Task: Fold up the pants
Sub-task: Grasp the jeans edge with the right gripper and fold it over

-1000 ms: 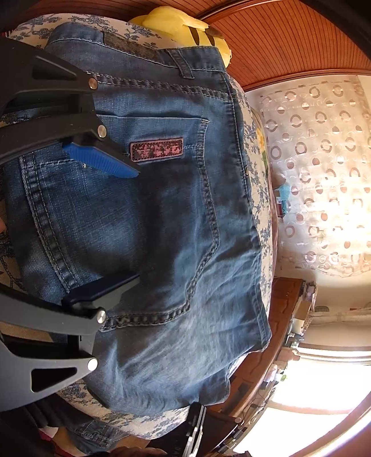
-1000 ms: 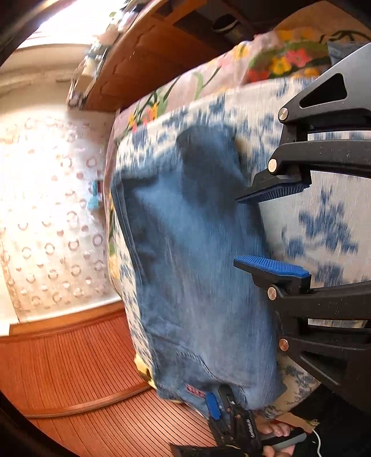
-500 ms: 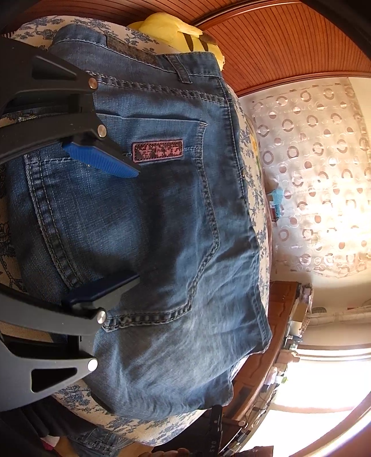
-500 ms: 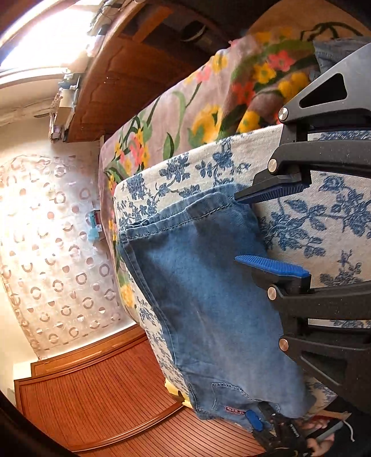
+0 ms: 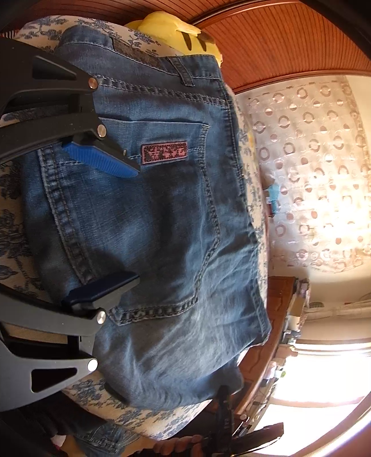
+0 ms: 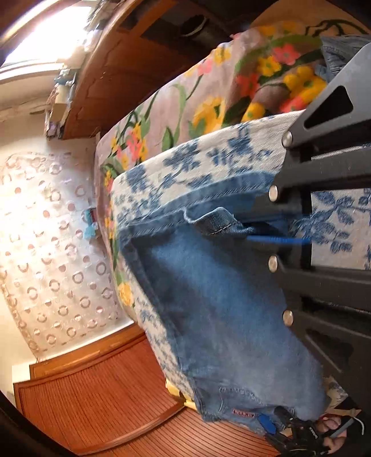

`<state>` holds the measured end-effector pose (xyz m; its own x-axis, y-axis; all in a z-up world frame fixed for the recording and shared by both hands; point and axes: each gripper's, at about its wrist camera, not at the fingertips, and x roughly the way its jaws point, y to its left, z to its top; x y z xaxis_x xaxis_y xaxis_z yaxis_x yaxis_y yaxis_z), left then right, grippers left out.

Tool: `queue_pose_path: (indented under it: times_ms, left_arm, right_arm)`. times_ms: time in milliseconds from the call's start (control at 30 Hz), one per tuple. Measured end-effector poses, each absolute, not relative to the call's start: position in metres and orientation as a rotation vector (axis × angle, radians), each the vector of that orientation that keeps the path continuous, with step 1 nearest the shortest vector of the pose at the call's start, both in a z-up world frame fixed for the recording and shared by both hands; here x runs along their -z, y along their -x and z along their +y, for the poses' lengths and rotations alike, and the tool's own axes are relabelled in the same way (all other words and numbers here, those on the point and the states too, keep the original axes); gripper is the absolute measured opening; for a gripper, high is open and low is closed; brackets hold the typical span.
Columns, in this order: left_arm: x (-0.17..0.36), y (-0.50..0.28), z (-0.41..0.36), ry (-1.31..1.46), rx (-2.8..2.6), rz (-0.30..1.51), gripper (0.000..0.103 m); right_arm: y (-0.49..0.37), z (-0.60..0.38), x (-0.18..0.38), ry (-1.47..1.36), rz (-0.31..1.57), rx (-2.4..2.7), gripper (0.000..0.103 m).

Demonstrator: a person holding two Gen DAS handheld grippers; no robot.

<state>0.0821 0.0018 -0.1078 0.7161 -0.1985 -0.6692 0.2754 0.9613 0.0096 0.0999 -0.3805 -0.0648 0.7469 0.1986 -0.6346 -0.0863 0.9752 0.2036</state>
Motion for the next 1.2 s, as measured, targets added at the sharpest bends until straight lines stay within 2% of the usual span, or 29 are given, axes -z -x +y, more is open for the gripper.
queue_pose_path:
  times_ms: [300,800,1067,1200]
  left_arm:
    - [0.081,-0.076,0.032,-0.028,0.305,0.700,0.069]
    - [0.041,-0.070,0.119,0.014,0.161,0.608,0.069]
    - [0.038,-0.064,0.163,0.064,0.070,0.600,0.069]
    - [0.042,-0.066,0.163,0.059,0.076,0.606,0.069]
  right_arm:
    - [-0.100,-0.329,0.029,-0.126,0.628,-0.317,0.003]
    - [-0.110,-0.157,-0.014,0.025,0.566,-0.715,0.003]
    - [-0.120,-0.095,-0.007,0.095,0.613,-0.871,0.004]
    - [-0.130,-0.100,-0.002,0.126,0.644,-0.837,0.013]
